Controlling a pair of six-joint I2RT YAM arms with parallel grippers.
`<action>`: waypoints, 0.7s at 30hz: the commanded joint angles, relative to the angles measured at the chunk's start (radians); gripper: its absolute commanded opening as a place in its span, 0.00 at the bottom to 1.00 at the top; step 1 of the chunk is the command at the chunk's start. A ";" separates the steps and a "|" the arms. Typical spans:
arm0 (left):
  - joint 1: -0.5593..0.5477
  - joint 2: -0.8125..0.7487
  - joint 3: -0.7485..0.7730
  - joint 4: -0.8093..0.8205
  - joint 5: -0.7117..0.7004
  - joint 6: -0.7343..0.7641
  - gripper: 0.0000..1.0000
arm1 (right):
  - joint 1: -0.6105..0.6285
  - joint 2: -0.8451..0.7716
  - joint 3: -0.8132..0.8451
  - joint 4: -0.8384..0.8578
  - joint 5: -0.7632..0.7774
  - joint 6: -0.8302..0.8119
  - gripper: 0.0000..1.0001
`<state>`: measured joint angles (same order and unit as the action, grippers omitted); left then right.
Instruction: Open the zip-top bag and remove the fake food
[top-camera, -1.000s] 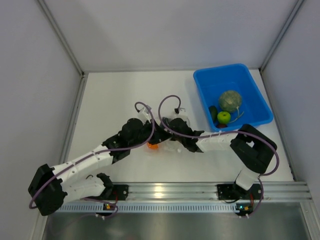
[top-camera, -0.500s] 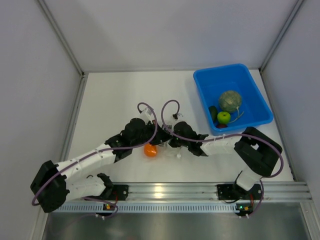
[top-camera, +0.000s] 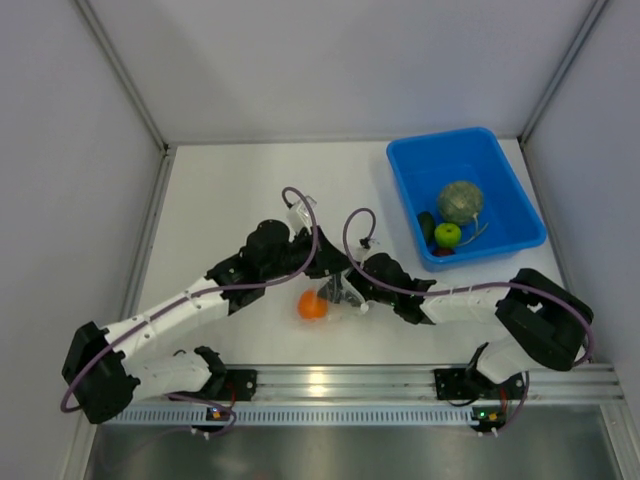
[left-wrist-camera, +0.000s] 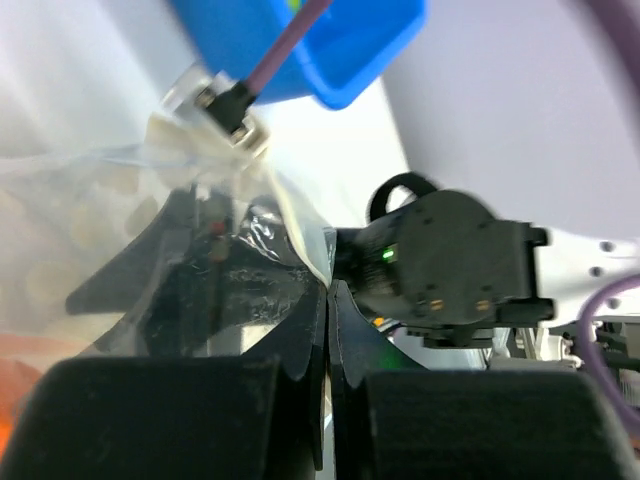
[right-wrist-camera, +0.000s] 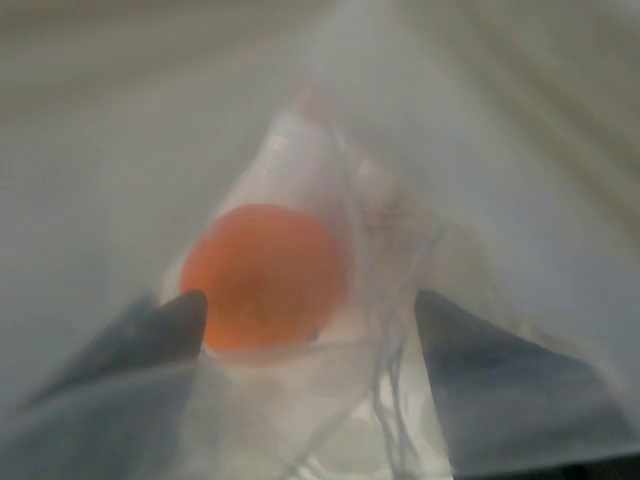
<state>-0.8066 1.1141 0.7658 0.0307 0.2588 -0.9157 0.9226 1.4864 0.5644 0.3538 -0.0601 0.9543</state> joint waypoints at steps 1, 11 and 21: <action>-0.002 0.026 0.087 0.018 0.068 0.031 0.00 | -0.004 -0.058 -0.017 -0.010 0.055 0.020 0.87; -0.014 0.115 0.056 0.020 0.045 0.034 0.00 | -0.004 -0.075 -0.018 -0.050 0.065 -0.032 0.96; -0.014 0.096 0.018 0.020 0.017 0.032 0.00 | -0.002 -0.008 0.031 -0.030 0.170 -0.012 0.93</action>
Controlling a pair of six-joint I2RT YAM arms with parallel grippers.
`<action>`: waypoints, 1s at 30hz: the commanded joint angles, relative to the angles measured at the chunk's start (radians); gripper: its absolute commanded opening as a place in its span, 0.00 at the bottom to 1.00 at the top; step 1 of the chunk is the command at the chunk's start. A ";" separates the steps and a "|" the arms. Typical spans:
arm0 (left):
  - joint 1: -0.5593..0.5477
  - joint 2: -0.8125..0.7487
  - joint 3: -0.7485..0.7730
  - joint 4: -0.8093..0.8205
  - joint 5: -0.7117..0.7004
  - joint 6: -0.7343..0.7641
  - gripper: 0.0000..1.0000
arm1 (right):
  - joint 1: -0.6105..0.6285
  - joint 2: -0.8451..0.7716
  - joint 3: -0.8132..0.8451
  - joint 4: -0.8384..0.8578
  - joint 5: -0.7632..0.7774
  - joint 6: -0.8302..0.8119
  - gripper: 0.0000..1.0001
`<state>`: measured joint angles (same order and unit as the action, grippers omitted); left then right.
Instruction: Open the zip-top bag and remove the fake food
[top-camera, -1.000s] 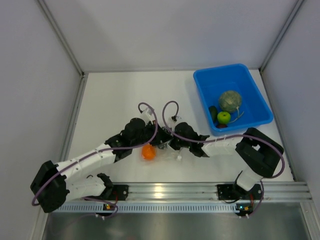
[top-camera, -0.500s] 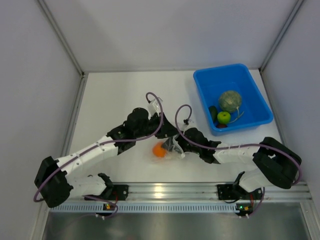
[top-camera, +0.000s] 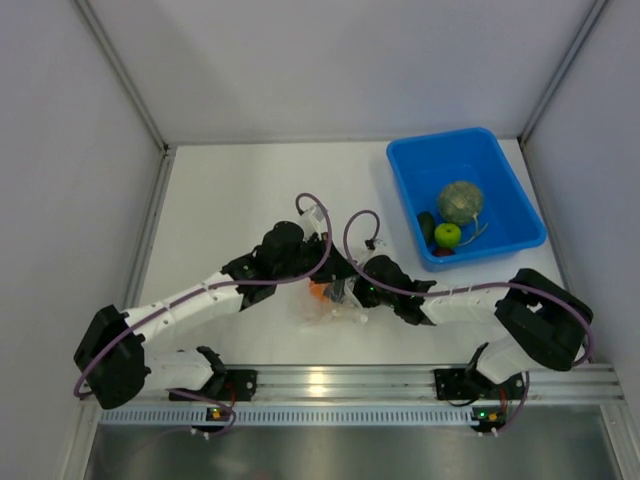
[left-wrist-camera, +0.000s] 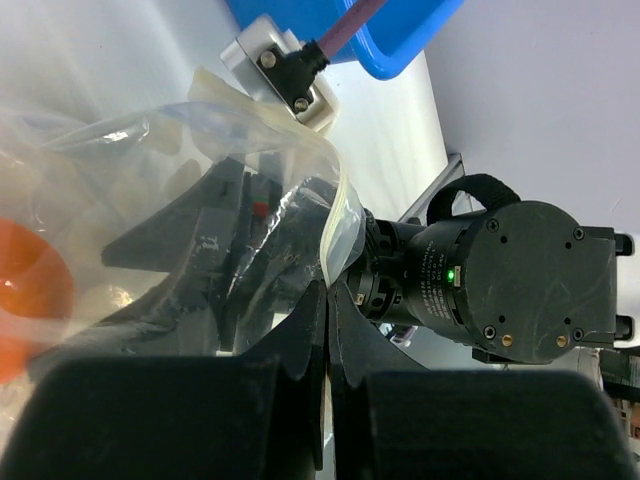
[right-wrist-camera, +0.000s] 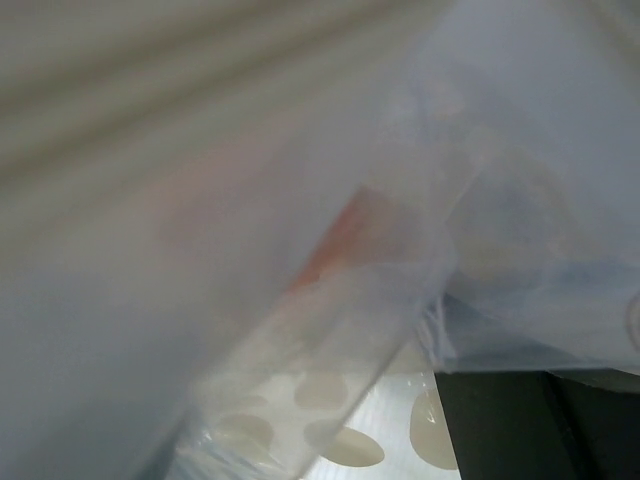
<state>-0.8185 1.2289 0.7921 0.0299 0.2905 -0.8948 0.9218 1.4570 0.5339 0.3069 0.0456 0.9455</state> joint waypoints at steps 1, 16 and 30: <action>-0.002 -0.023 -0.013 0.022 -0.016 0.011 0.00 | -0.001 0.029 0.072 0.014 0.080 -0.002 0.92; -0.002 -0.052 -0.112 0.114 -0.022 -0.029 0.00 | -0.003 0.141 0.110 0.270 0.027 0.091 0.91; 0.002 -0.048 -0.116 0.120 -0.045 -0.030 0.00 | 0.023 0.220 0.146 0.149 0.046 0.104 0.81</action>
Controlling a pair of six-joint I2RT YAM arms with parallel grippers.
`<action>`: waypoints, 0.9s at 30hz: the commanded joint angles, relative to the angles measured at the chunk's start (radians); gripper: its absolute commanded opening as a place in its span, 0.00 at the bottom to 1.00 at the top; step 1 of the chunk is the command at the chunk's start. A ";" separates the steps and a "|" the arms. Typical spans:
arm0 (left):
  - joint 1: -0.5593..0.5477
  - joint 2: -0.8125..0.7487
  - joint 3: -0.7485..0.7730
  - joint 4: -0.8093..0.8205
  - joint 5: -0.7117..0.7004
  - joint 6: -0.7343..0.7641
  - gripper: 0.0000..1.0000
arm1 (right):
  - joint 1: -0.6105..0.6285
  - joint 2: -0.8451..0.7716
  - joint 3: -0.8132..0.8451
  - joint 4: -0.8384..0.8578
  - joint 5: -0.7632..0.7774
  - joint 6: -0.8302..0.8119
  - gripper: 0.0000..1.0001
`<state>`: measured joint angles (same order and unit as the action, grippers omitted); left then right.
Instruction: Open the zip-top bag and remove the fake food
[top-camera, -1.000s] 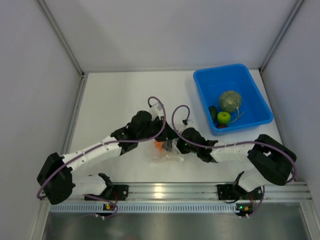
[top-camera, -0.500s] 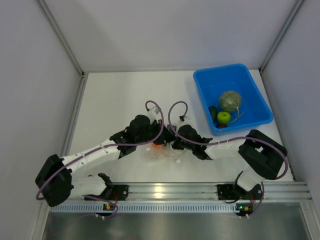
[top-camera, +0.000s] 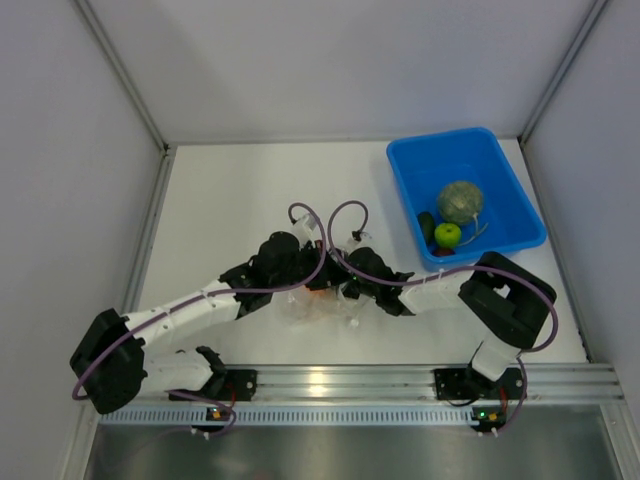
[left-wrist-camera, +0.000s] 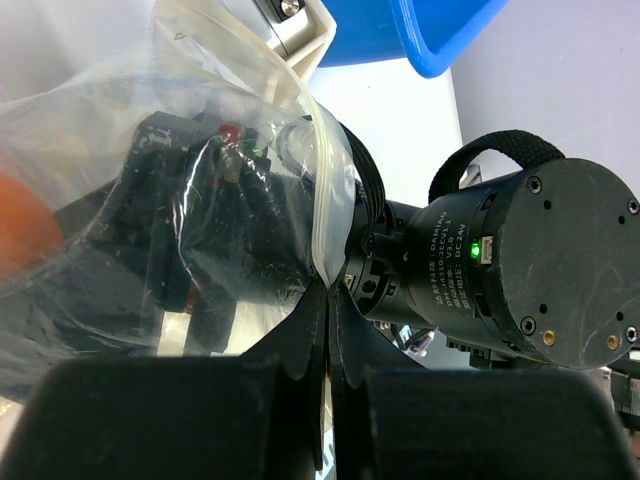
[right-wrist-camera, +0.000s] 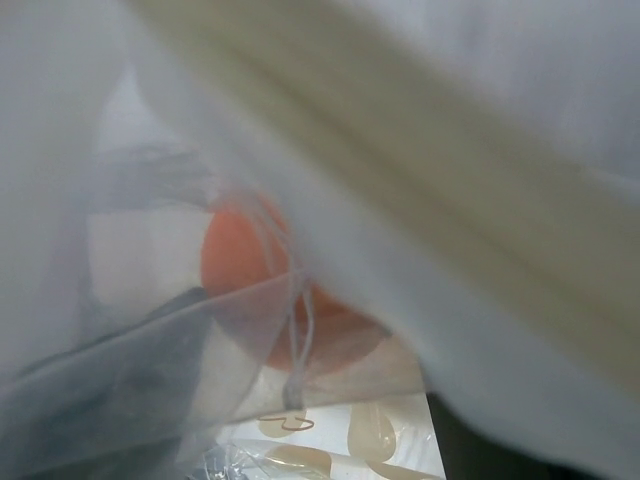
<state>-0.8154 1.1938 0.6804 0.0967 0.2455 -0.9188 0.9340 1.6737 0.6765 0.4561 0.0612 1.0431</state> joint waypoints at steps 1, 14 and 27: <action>-0.001 -0.007 -0.001 0.055 0.005 -0.008 0.00 | 0.012 0.001 0.005 -0.003 0.037 0.005 0.81; 0.002 -0.037 -0.022 0.055 -0.008 -0.009 0.00 | 0.011 -0.014 0.006 -0.005 0.074 -0.066 0.48; 0.005 -0.040 -0.021 0.055 0.009 -0.015 0.00 | -0.006 -0.009 0.096 -0.094 0.117 -0.046 0.69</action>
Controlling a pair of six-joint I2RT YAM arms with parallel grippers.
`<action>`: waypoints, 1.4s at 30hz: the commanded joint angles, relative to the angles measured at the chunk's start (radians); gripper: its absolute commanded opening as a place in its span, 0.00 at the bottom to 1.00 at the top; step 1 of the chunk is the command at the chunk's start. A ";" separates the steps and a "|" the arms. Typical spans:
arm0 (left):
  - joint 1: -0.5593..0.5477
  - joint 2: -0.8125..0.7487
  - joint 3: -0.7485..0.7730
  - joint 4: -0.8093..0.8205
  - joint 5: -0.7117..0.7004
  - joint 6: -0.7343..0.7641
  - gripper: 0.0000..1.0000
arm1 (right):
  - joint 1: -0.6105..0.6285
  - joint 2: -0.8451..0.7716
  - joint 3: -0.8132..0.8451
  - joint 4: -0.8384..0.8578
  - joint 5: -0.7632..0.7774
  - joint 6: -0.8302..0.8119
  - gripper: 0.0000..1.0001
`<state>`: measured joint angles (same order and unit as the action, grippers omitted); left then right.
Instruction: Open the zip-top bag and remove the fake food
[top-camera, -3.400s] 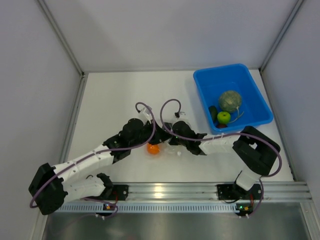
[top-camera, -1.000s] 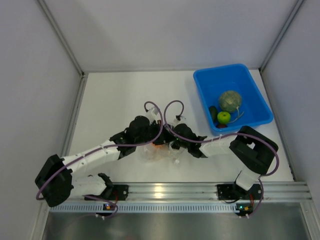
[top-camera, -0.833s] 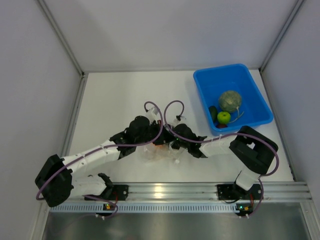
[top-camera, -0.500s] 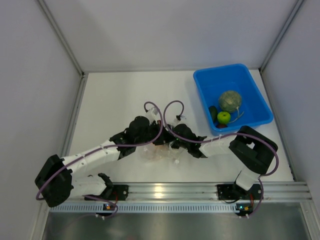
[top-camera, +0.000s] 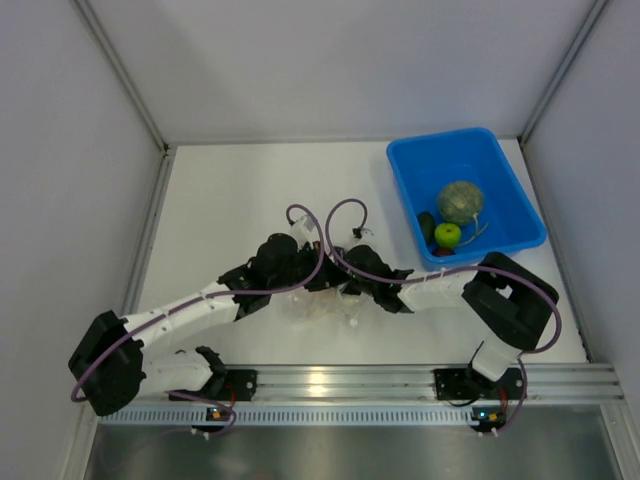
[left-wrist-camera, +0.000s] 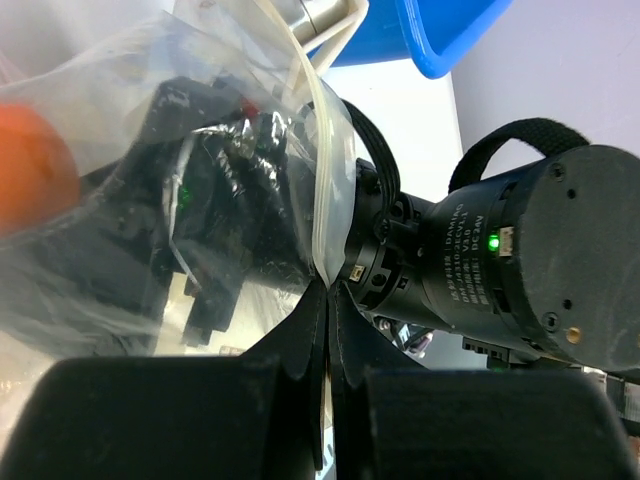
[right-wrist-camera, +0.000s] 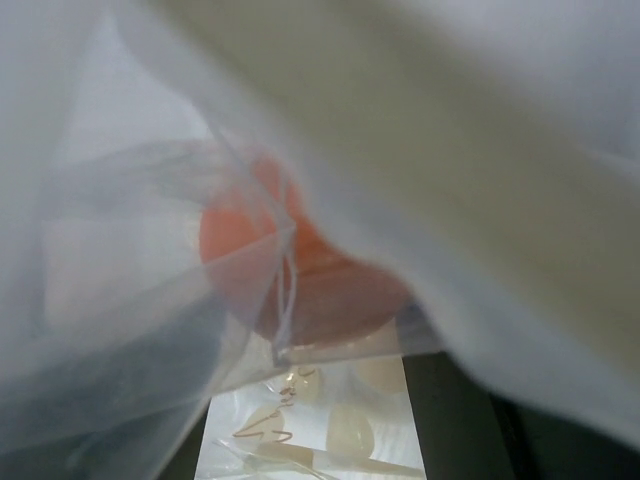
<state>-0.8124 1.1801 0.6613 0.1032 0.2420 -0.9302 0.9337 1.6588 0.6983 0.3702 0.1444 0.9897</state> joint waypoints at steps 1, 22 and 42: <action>0.002 -0.028 -0.003 0.049 0.013 -0.005 0.00 | -0.009 0.009 0.092 -0.005 0.027 0.018 0.70; 0.002 -0.020 -0.049 0.116 0.069 -0.038 0.00 | -0.039 0.157 0.185 -0.002 0.066 0.181 0.79; 0.001 -0.040 -0.078 0.124 0.080 -0.047 0.00 | -0.128 0.188 0.099 0.006 0.149 0.379 0.86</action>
<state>-0.7948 1.1614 0.5995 0.1913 0.2340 -0.9703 0.8555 1.8080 0.8112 0.4267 0.2268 1.3262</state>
